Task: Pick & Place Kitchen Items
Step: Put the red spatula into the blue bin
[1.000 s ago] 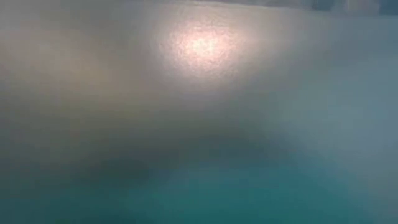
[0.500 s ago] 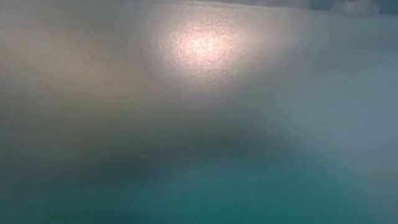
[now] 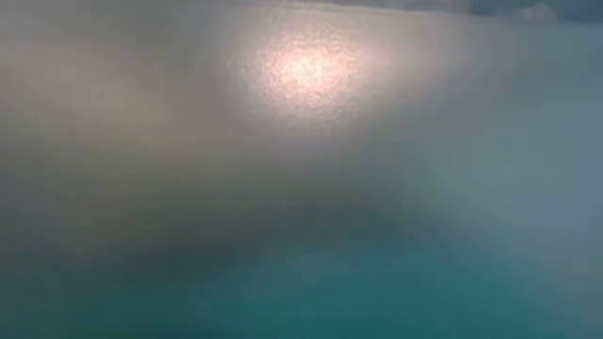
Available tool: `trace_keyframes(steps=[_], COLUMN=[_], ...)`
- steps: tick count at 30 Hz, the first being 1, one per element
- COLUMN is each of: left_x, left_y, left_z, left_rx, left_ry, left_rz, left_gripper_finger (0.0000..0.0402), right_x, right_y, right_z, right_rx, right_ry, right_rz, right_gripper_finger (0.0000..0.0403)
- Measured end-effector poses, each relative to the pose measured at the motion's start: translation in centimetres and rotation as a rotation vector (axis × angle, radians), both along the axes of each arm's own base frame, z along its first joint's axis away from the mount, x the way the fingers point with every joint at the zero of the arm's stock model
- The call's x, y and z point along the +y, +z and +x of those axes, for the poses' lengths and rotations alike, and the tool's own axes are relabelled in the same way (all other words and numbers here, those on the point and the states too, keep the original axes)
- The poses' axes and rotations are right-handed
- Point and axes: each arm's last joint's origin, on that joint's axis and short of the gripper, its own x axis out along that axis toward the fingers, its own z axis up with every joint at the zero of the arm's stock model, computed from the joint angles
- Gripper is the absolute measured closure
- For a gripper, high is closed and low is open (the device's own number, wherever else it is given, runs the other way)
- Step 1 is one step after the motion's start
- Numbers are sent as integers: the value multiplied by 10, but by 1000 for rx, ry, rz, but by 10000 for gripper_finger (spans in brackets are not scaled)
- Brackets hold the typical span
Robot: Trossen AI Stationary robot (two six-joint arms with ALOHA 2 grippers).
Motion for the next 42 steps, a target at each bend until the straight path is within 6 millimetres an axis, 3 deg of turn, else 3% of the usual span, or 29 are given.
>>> trace_keyframes(steps=[6, 14, 20, 30, 42], left_x=[-1, -3, -8, -16, -37], left_y=[-3, -6, -6, 10, -4], left_z=[-2, -11, -26, -65, -97], left_rx=[53, 169, 307, 412, 708], left_ry=[-21, 67, 190, 276, 339], left_rz=[-25, -51, -111, -186, -289], left_gripper_finger=[400, 400, 398, 398, 398], right_x=[21, 46, 60, 65, 61], right_y=[6, 42, 64, 71, 76], right_z=[12, 43, 55, 57, 64], right_rx=[2, 21, 36, 81, 5], right_ry=[78, 208, 331, 423, 426], right_rz=[24, -4, 20, -81, -139], right_gripper_finger=[403, 403, 403, 403, 401])
